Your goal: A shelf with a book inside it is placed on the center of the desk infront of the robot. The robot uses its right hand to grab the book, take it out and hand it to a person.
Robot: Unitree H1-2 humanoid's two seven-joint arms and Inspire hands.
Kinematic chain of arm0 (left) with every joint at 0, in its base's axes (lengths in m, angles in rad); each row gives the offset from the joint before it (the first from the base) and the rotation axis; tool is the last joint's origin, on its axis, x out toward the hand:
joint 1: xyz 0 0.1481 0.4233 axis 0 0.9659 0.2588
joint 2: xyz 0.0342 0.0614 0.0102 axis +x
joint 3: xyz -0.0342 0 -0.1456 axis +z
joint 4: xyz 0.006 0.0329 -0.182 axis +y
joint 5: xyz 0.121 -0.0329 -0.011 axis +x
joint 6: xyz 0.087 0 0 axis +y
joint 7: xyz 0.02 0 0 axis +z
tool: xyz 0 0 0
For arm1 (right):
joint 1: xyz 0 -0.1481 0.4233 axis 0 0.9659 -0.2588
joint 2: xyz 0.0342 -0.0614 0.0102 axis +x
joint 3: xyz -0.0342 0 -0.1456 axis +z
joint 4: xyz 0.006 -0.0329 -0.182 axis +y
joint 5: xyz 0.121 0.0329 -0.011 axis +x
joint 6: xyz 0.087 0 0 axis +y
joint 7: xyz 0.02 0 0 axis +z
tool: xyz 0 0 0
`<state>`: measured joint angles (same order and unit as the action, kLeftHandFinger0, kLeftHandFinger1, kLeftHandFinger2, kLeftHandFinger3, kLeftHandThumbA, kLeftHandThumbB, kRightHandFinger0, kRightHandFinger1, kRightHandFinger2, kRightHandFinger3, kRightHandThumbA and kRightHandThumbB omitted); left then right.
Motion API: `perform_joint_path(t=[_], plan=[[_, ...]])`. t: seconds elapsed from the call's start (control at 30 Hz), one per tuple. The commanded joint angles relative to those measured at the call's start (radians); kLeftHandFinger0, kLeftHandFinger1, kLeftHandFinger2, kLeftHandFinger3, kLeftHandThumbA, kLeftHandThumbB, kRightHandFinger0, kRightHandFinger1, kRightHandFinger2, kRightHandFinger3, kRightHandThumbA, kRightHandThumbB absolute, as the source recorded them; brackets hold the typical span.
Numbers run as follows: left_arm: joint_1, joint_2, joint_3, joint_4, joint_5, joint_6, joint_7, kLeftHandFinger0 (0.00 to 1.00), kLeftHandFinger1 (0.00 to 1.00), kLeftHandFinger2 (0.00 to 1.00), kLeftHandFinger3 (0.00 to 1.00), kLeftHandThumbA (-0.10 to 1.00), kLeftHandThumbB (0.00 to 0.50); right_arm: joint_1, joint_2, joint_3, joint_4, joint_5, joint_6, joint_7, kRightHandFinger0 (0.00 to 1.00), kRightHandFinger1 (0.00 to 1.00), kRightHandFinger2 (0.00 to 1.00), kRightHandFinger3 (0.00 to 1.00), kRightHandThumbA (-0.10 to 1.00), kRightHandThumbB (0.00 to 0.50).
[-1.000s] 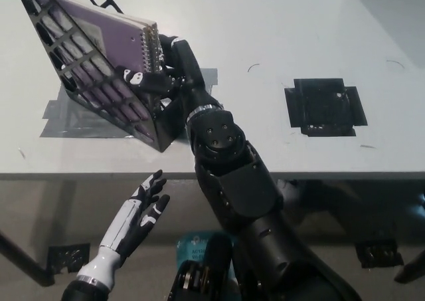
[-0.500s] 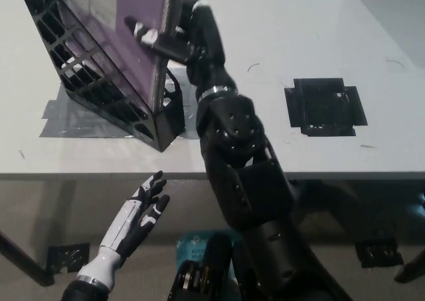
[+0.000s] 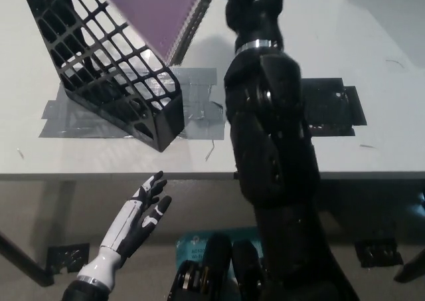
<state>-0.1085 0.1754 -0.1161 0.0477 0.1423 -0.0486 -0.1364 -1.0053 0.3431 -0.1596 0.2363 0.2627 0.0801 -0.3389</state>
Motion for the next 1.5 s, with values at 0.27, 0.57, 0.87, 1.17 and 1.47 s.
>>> perform_joint_path(t=[0.27,0.57,0.87,1.17,1.47], plan=[[0.021,0.008,0.001,-0.019,0.017,-0.04,0.011,1.0,1.0,1.0,1.0,0.91,0.251,-0.089,0.001,-0.279,-0.099,0.409,0.048,-0.071,0.0,0.0,0.0,0.15,0.79,0.0],[0.043,0.001,0.014,-0.032,0.002,-0.027,0.016,1.0,1.0,1.0,1.0,0.9,0.28,0.008,-0.024,-0.407,-0.021,0.516,0.053,-0.055,0.0,0.0,0.0,0.31,0.69,0.0],[0.055,-0.003,0.013,-0.032,0.012,-0.033,0.021,1.0,1.0,1.0,1.0,0.91,0.274,0.022,-0.046,-0.467,0.224,0.53,-0.002,-0.016,0.0,0.0,0.0,0.66,0.58,0.0],[0.054,0.002,0.018,-0.043,0.014,-0.032,0.019,1.0,1.0,1.0,1.0,0.91,0.266,0.01,-0.053,-0.445,0.385,0.517,-0.074,0.035,0.0,0.0,0.04,0.65,0.53,0.0],[0.046,0.005,0.019,-0.037,0.015,-0.033,0.018,1.0,1.0,1.0,1.0,0.92,0.278,0.048,-0.084,-0.372,0.392,0.515,-0.046,0.203,0.77,1.0,1.0,1.0,1.0,0.323]])
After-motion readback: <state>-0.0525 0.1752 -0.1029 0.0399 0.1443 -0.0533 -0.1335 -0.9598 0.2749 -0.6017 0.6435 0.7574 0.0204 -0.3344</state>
